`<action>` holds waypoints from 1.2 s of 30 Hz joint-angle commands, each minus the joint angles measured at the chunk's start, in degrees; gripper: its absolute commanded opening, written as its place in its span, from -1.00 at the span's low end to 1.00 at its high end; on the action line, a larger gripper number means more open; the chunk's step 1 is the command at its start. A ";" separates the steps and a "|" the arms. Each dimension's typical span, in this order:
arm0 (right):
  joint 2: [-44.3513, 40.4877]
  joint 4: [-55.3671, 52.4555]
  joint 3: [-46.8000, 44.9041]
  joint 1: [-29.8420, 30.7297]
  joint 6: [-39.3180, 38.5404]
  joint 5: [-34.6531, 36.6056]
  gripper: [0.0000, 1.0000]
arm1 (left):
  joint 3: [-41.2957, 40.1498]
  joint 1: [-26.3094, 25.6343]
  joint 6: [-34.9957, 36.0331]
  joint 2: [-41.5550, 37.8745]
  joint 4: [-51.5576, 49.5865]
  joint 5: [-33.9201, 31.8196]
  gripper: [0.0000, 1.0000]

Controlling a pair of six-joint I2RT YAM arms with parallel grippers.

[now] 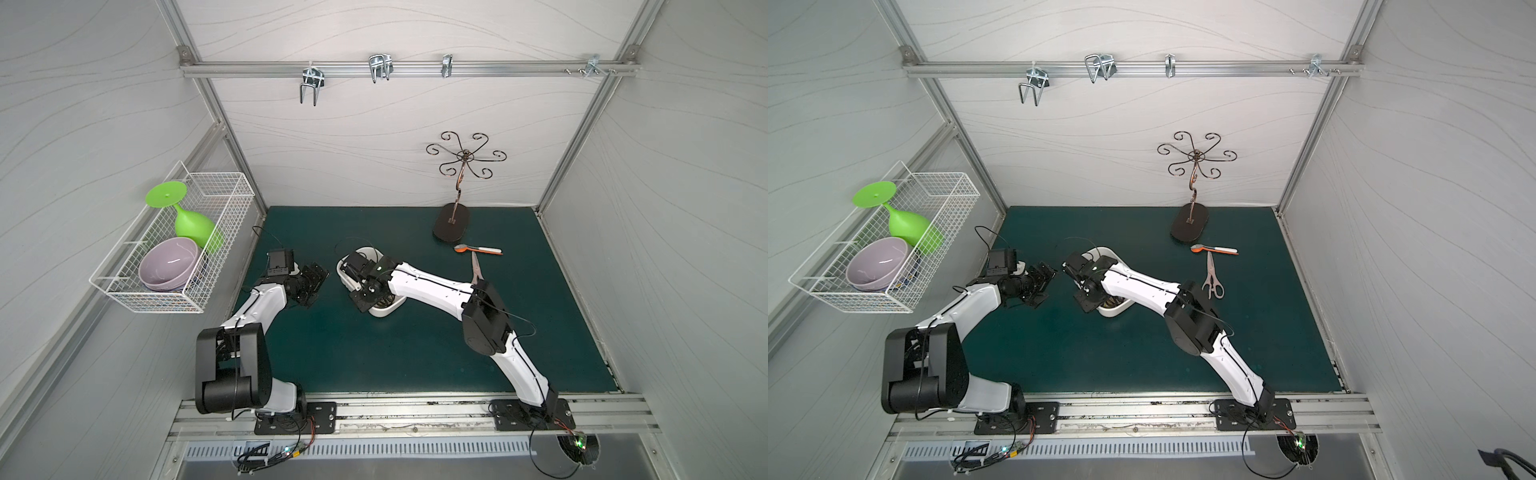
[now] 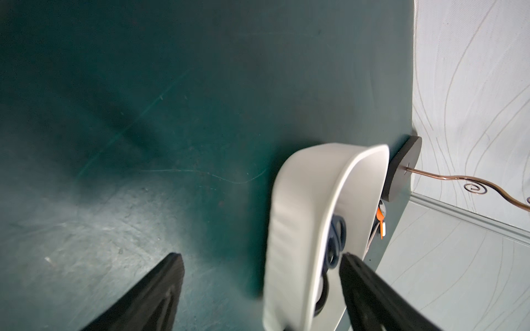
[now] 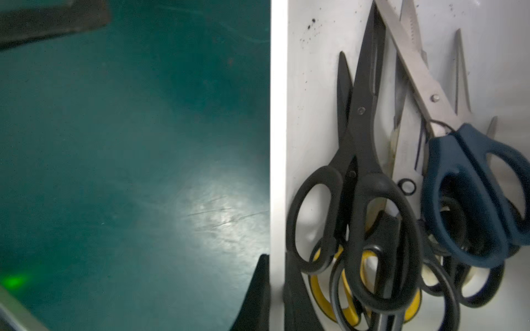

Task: Take the scissors out of the storage box
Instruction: Move the storage box to the center of the board, then pick up the scissors from the storage box.

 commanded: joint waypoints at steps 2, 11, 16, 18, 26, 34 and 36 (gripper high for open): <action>-0.83 -1.57 -2.32 2.42 6.09 -3.79 -0.99 | -0.85 0.56 1.31 -1.63 0.38 -1.84 0.80; -2.19 1.39 -1.11 1.92 3.91 -8.43 0.02 | -0.37 0.86 1.89 -2.54 -1.13 -1.86 0.81; -5.67 0.63 -0.23 -0.67 1.54 -6.85 0.02 | 1.53 0.96 1.96 -2.00 -2.44 -0.45 0.81; -7.06 0.49 -0.72 -2.40 0.47 -6.25 0.00 | 2.49 0.95 2.33 -1.94 -3.48 0.40 0.80; -7.22 -2.23 -0.38 -8.62 -8.52 -5.03 -0.09 | 3.57 0.87 2.94 -2.08 -6.50 3.27 0.79; -5.38 -2.86 -0.57 -8.30 -15.62 -1.82 -0.21 | 2.76 0.87 3.99 -0.86 -6.33 3.17 0.79; -4.96 -2.32 -0.50 -7.21 -16.69 -1.54 -0.22 | 2.98 0.87 4.43 -0.29 -6.33 2.89 0.79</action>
